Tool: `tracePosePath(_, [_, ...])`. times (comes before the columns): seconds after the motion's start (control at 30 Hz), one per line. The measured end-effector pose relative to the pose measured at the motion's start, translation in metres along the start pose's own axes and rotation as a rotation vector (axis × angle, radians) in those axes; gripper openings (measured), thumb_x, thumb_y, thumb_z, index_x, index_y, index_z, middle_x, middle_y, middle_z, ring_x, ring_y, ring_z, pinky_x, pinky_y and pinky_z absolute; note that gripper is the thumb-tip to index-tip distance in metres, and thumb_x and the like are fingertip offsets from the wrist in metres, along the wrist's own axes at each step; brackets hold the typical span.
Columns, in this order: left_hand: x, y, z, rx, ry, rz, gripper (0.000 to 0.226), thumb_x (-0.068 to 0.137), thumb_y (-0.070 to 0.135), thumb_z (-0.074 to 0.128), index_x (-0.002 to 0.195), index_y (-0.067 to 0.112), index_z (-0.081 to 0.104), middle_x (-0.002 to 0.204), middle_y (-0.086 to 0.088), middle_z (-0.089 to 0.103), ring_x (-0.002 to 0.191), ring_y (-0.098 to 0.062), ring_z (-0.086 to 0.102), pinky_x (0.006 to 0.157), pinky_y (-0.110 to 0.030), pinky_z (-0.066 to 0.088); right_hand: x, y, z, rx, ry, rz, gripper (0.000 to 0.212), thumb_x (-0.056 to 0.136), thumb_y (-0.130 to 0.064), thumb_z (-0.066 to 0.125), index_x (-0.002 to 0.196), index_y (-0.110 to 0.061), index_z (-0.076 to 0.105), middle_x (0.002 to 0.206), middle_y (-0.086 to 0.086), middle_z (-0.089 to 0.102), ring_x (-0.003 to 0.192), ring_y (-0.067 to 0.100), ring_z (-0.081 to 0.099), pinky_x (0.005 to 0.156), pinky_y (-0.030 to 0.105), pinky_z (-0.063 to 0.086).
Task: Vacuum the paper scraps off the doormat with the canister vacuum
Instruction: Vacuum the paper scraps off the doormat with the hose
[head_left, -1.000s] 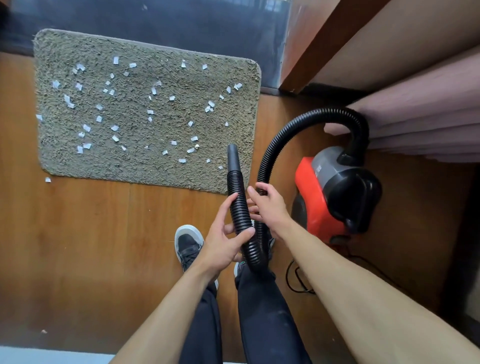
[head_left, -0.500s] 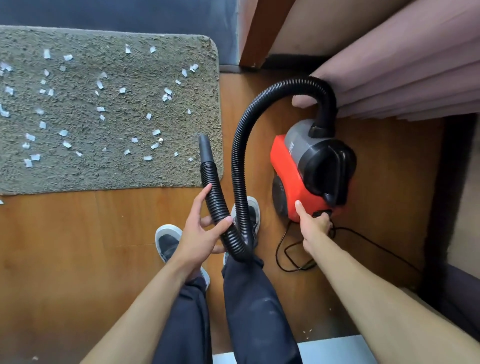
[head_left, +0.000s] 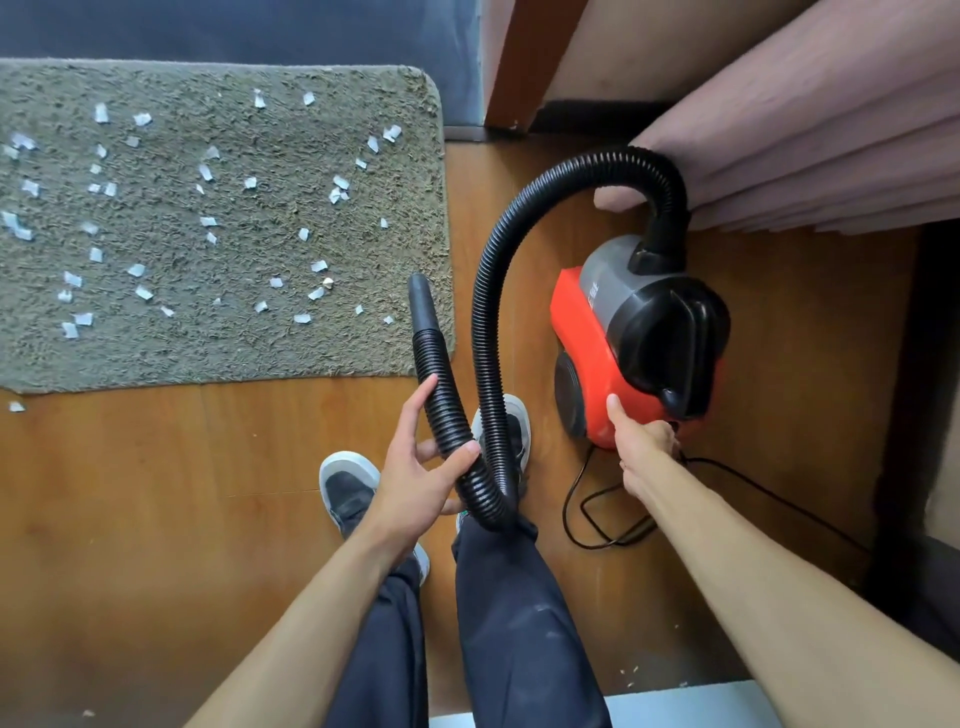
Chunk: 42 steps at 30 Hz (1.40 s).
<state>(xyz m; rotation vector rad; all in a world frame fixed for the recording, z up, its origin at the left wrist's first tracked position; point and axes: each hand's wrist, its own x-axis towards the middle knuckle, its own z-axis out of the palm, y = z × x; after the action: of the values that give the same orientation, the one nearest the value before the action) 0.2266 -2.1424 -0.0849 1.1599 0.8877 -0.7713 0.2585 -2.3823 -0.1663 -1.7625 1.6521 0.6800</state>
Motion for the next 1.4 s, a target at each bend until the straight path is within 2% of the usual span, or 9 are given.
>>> tracePosePath(0.17, [-0.007,0.006,-0.007,0.007,0.003,0.036,0.076,0.093,0.007,0.066,0.142,0.055,0.032,0.089,-0.002,0.073,0.08,-0.018,0.075,0.068,-0.047,0.062,-0.053,-0.021,0.028,-0.099,-0.087,-0.191,0.058,0.09,-0.015,0.066,0.139,-0.013,0.034,0.129,0.013,0.053,0.108,0.03,0.056,0.1,0.04,0.048])
tracePosePath(0.27, [-0.01,0.005,-0.011,-0.001,0.001,0.052,0.076,0.093,0.008,0.067,0.141,0.056,0.033,0.087,0.0,0.073,0.077,-0.02,0.072,0.075,-0.057,0.055,-0.092,-0.052,0.06,-0.191,-0.445,-0.49,0.055,0.094,-0.024,0.061,0.14,-0.035,0.034,0.102,0.009,0.06,0.09,0.018,0.061,0.09,0.041,0.054])
tracePosePath(0.33, [-0.012,0.003,-0.013,-0.011,0.003,0.053,0.076,0.092,0.01,0.068,0.139,0.059,0.034,0.09,-0.001,0.074,0.078,-0.024,0.071,0.078,-0.059,0.055,-0.109,-0.076,0.08,-0.312,-0.654,-0.618,0.057,0.094,-0.031,0.061,0.142,-0.045,0.032,0.107,0.013,0.061,0.094,0.018,0.06,0.089,0.044,0.055])
tracePosePath(0.43, [-0.016,-0.001,-0.017,-0.051,0.003,0.049,0.076,0.092,0.009,0.068,0.137,0.062,0.035,0.102,-0.008,0.074,0.087,-0.034,0.073,0.073,-0.057,0.058,-0.124,-0.102,0.1,-0.441,-0.886,-0.611,0.055,0.098,-0.027,0.058,0.144,-0.042,0.034,0.111,0.009,0.057,0.1,0.019,0.059,0.079,0.036,0.055])
tracePosePath(0.5, [-0.018,-0.003,-0.018,-0.095,-0.007,0.053,0.077,0.092,0.007,0.067,0.137,0.061,0.035,0.107,-0.009,0.073,0.092,-0.032,0.073,0.069,-0.045,0.061,-0.129,-0.11,0.106,-0.525,-0.96,-0.572,0.055,0.097,-0.021,0.059,0.145,-0.038,0.038,0.103,0.003,0.057,0.093,0.014,0.062,0.075,0.031,0.054])
tracePosePath(0.6, [-0.021,-0.006,-0.02,-0.133,-0.024,0.072,0.077,0.092,0.004,0.066,0.139,0.058,0.036,0.108,-0.007,0.073,0.094,-0.027,0.073,0.069,-0.033,0.06,-0.131,-0.116,0.111,-0.64,-1.017,-0.524,0.053,0.096,-0.013,0.06,0.142,-0.035,0.043,0.088,-0.003,0.059,0.071,0.006,0.063,0.067,0.028,0.054])
tracePosePath(0.73, [-0.022,-0.015,-0.026,-0.157,-0.02,0.095,0.078,0.091,0.003,0.067,0.138,0.058,0.037,0.11,-0.009,0.071,0.095,-0.028,0.072,0.075,-0.037,0.061,-0.134,-0.116,0.115,-0.657,-1.058,-0.461,0.056,0.094,-0.008,0.063,0.14,-0.034,0.044,0.077,-0.007,0.064,0.053,0.002,0.063,0.058,0.024,0.053])
tracePosePath(0.97, [-0.025,-0.025,-0.041,-0.199,-0.003,0.151,0.079,0.092,0.003,0.066,0.138,0.059,0.037,0.121,-0.009,0.066,0.104,-0.028,0.07,0.078,-0.038,0.061,-0.137,-0.101,0.127,-0.536,-1.114,-0.379,0.059,0.09,-0.005,0.066,0.139,-0.032,0.046,0.092,0.0,0.067,0.062,0.01,0.068,0.061,0.028,0.054])
tracePosePath(1.4, [-0.021,-0.04,-0.062,-0.297,-0.002,0.038,0.072,0.096,0.004,0.059,0.14,0.056,0.034,0.103,-0.011,0.075,0.089,-0.025,0.073,0.068,-0.034,0.058,-0.131,-0.053,0.154,-0.353,-1.063,-0.282,0.055,0.089,-0.013,0.07,0.137,-0.033,0.051,0.114,0.014,0.066,0.073,0.02,0.07,0.059,0.033,0.057])
